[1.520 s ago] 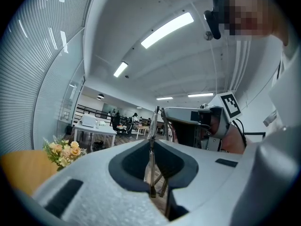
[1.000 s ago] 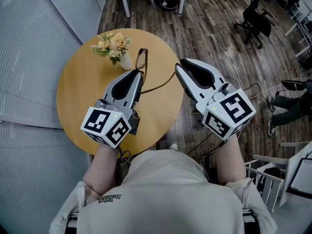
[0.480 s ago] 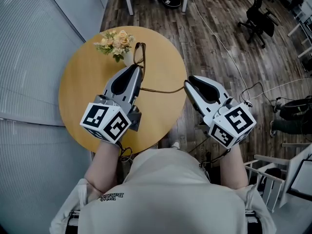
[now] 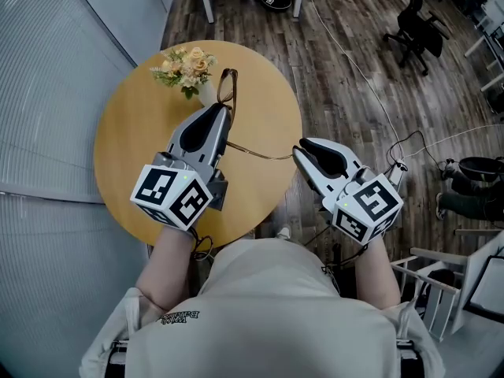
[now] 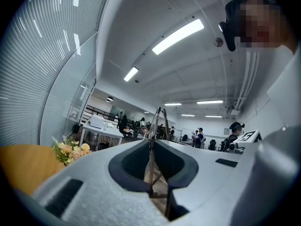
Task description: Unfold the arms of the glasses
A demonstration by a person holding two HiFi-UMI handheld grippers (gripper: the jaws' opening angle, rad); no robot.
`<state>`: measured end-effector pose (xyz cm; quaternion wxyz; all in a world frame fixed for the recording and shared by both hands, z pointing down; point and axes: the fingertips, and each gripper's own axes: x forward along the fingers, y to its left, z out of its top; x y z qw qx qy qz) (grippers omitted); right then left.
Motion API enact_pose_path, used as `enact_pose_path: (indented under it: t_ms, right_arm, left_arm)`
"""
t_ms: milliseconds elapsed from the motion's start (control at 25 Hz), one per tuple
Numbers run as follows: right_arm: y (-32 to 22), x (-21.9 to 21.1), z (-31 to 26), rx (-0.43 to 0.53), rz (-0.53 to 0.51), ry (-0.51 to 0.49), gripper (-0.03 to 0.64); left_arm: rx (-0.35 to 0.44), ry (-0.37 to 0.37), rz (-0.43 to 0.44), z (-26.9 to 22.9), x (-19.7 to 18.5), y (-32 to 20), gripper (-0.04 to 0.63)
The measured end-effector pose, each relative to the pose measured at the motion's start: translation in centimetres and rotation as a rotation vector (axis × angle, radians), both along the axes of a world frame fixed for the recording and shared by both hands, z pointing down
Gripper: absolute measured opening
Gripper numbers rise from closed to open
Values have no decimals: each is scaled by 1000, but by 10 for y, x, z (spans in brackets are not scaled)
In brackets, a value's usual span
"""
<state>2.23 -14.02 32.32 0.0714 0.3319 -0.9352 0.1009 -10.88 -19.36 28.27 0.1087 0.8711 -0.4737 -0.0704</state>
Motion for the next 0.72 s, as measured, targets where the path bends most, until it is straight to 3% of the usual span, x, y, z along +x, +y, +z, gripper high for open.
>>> enact_pose_path:
  t_ms: [280, 720]
  right_arm:
    - [-7, 8, -32, 73, -9, -43, 78]
    - [-9, -35, -35, 139, -166, 134, 86]
  left_arm:
    - [11, -64, 23, 4, 9, 2, 44]
    - [7, -129, 95, 14, 40, 14, 44]
